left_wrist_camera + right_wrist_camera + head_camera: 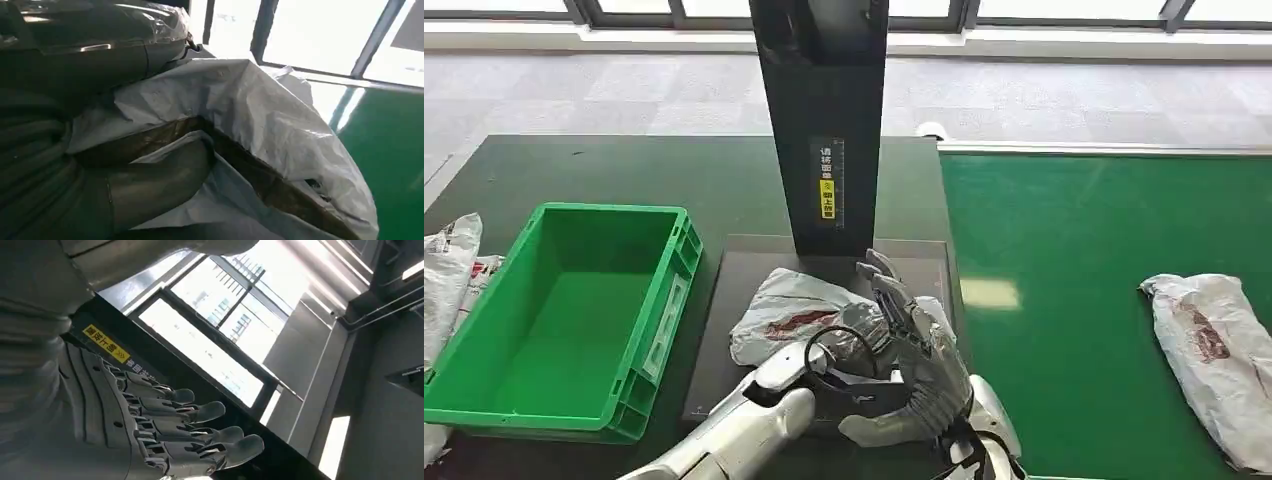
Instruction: Moved the parcel from conveyor to table for the left to box.
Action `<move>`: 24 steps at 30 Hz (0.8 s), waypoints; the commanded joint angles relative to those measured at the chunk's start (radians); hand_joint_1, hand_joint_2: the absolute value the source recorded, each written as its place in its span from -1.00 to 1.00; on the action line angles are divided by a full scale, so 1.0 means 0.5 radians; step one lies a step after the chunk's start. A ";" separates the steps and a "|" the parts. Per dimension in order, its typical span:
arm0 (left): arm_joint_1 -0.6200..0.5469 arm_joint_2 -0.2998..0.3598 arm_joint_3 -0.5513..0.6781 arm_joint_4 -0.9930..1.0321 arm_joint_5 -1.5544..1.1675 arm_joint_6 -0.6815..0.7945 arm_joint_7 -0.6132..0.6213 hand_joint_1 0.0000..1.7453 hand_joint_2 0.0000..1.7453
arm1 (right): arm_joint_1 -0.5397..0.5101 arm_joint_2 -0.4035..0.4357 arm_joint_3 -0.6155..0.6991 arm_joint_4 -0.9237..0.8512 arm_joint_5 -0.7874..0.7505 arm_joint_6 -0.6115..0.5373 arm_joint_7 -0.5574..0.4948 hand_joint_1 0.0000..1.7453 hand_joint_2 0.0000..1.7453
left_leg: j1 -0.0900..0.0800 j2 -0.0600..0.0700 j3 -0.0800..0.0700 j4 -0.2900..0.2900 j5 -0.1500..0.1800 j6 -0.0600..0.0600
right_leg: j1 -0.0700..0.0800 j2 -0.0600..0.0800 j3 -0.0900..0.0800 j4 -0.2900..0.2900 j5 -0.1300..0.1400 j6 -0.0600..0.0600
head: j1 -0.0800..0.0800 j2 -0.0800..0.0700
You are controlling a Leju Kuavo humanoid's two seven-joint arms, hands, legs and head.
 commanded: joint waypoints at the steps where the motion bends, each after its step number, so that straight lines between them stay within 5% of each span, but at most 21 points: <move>1: 0.329 0.304 0.333 -0.989 -0.011 0.445 0.061 1.00 1.00 | 0.077 -0.114 0.024 -0.009 -0.064 -0.138 -0.003 -1.00 1.00 | 0.001 0.007 0.000 -0.003 0.000 -0.002 | 0.001 0.005 -0.002 -0.002 0.002 -0.001 | 0.000 0.000; 6: 0.559 0.398 0.544 -1.551 0.177 0.735 -0.184 1.00 1.00 | 0.167 -0.183 0.070 -0.002 -0.150 -0.273 -0.052 -1.00 1.00 | 0.001 0.008 -0.001 -0.003 -0.001 -0.002 | 0.001 0.006 -0.004 -0.001 0.001 -0.001 | 0.000 0.000; 14: 0.568 0.391 0.539 -1.545 0.180 0.741 -0.191 1.00 1.00 | 0.167 -0.187 0.080 -0.014 -0.150 -0.282 -0.052 -1.00 1.00 | 0.001 0.005 -0.004 -0.003 0.000 -0.002 | 0.001 0.004 -0.005 -0.002 0.001 -0.002 | 0.000 0.000; 20: 0.755 0.154 0.981 -1.927 0.359 0.780 -0.725 1.00 1.00 | 0.232 -0.196 0.088 -0.074 -0.154 -0.362 -0.044 -1.00 1.00 | 0.001 0.007 -0.009 -0.001 -0.001 -0.002 | 0.001 0.006 -0.005 0.000 0.000 -0.002 | 0.000 0.000; 24: 0.792 0.128 1.062 -2.157 0.348 0.780 -0.725 1.00 1.00 | 0.257 -0.206 0.092 -0.089 -0.154 -0.388 -0.040 -1.00 1.00 | 0.002 0.007 -0.006 -0.002 -0.001 -0.003 | 0.002 0.005 -0.008 -0.001 -0.001 -0.003 | 0.000 0.000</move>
